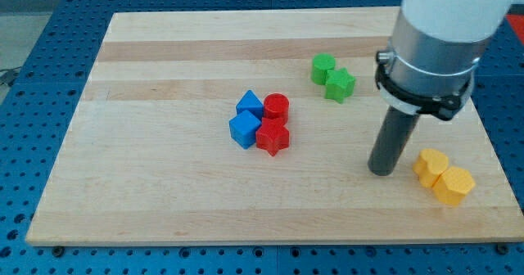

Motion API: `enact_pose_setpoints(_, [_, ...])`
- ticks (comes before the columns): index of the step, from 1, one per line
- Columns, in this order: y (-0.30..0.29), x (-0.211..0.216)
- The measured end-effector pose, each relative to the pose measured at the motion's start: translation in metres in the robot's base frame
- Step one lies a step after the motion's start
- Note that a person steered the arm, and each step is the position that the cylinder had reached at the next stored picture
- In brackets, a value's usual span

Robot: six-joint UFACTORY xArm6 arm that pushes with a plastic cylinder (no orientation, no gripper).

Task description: Slide the green blocks to the left of the yellow heart

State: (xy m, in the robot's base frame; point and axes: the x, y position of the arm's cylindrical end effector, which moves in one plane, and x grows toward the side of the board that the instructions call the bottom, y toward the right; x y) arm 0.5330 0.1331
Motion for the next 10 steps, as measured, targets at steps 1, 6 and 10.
enact_pose_setpoints(1, [-0.005,0.0])
enact_pose_setpoints(6, [-0.012,-0.259])
enact_pose_setpoints(10, [-0.064,-0.208])
